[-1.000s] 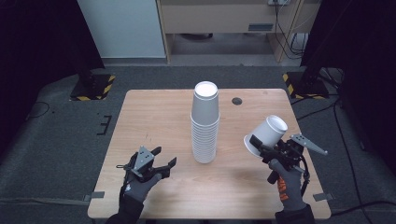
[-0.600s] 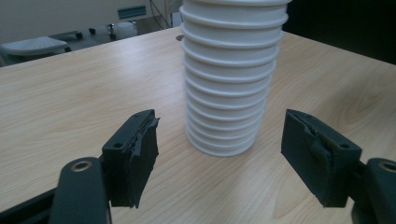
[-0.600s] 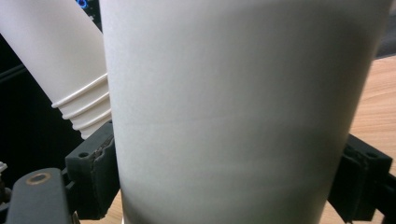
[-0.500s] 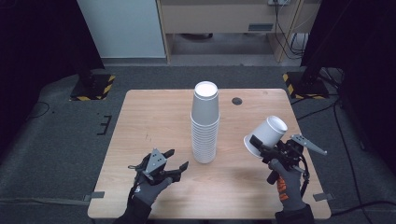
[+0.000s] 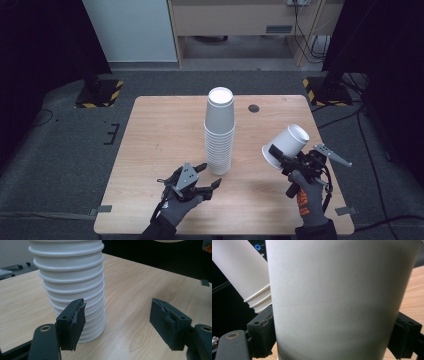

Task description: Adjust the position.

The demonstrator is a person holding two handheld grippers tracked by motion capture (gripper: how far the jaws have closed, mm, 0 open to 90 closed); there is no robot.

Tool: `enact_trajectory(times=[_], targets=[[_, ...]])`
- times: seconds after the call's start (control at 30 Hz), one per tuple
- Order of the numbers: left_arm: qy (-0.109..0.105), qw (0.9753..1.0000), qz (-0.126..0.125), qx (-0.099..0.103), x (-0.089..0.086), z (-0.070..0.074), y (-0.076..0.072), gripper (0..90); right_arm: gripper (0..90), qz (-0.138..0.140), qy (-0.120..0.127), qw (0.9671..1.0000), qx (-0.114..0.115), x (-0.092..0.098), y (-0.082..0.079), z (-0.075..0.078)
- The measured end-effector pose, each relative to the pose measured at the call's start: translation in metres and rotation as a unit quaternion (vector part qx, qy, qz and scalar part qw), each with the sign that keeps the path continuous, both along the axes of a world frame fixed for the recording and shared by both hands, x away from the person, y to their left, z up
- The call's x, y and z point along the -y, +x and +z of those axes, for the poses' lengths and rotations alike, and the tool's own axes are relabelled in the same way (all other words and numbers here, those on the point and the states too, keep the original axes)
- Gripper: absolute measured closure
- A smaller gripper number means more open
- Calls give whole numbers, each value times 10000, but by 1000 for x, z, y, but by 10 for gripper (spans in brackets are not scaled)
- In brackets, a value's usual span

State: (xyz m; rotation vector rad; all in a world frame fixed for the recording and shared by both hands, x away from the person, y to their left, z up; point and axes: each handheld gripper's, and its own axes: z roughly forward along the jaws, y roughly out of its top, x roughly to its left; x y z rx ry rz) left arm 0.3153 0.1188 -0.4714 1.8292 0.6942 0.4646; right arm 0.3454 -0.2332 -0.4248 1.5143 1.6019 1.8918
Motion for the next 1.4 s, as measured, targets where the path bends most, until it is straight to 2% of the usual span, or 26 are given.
enact_trajectory(times=[0.1, 0.37, 0.57, 0.97, 1.0, 1.3, 1.4], targets=[[-31, 10000, -38, 42, 6, 0, 0, 281, 138, -13, 39, 10000, -14, 0, -2, -1], [-65, 9999, -48, 73, 18, -1, 4, 292, 137, -90, 342, 9993, -137, 1, -6, -5], [-102, 9998, -118, 156, 29, 0, 6, 302, 137, -161, 449, 9987, -185, 0, -9, -8], [-225, 9989, -284, 293, 49, 7, 12, 326, 136, -109, 470, 9983, -314, -2, -11, -11], [-249, 9985, -324, 353, 52, 8, 13, 324, 136, -101, 483, 9983, -316, -3, -11, -12], [-277, 9981, -420, 363, 63, 8, 20, 338, 136, -87, 513, 9980, -354, -2, -11, -12], [-299, 9977, -513, 318, 71, 7, 22, 387, 136, -88, 488, 9982, -346, -2, -11, -13]])
